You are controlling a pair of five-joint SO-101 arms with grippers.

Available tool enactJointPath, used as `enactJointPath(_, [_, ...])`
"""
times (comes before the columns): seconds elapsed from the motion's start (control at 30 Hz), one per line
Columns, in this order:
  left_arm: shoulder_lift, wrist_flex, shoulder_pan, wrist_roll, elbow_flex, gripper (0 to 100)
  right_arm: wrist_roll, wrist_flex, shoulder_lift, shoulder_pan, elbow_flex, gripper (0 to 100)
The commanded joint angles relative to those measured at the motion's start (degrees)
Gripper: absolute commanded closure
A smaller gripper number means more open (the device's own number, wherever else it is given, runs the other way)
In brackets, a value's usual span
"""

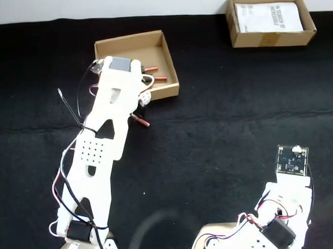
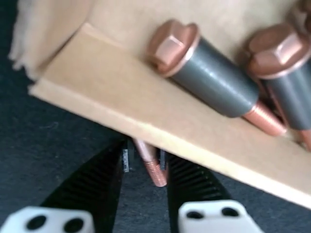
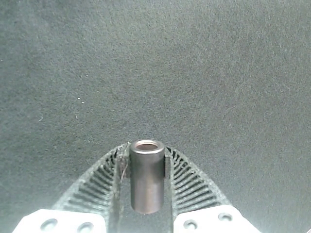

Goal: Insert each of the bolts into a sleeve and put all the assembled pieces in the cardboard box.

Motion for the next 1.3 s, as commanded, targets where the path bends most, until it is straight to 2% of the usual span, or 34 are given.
enactJointPath(0.0, [-0.2, 0.4, -0.9, -1.7, 2.9, 88, 0.6, 0.2, -0.5, 0.0, -3.6, 99.1])
enactJointPath(0.27, [-7.4, 0.2, -3.4, -1.8, 8.2, 86, 0.6, 0.2, -0.5, 0.0, -3.6, 99.1])
enactJointPath(0.47, [-5.1, 0.1, -5.9, -1.9, 8.0, 69, 0.6, 0.2, -0.5, 0.0, -3.6, 99.1])
enactJointPath(0.53, [-3.8, 0.1, -6.3, -1.9, 7.9, 66, 0.6, 0.2, -0.5, 0.0, -3.6, 99.1])
enactJointPath(0.77, [-2.4, 0.1, -7.1, -1.6, 5.3, 66, 0.4, 0.2, -0.5, -0.1, -3.6, 99.1])
enactJointPath(0.87, [-2.4, -0.8, -8.6, 0.7, 4.8, 66, 0.3, 0.1, -0.5, -0.1, -3.6, 99.1])
enactJointPath(0.97, [-2.4, -2.3, -10.2, 1.3, 4.8, 73, 0.3, 0.0, -0.5, -0.2, -3.6, 99.1])
enactJointPath(1.13, [-2.4, -2.9, -10.6, 1.2, 4.8, 98, 0.2, 0.0, -0.5, -0.3, -3.6, 99.1])
enactJointPath(1.27, [-2.4, -3.3, -10.6, 1.2, 4.8, 99, 0.2, -0.2, -0.5, -0.2, -3.6, 99.1])
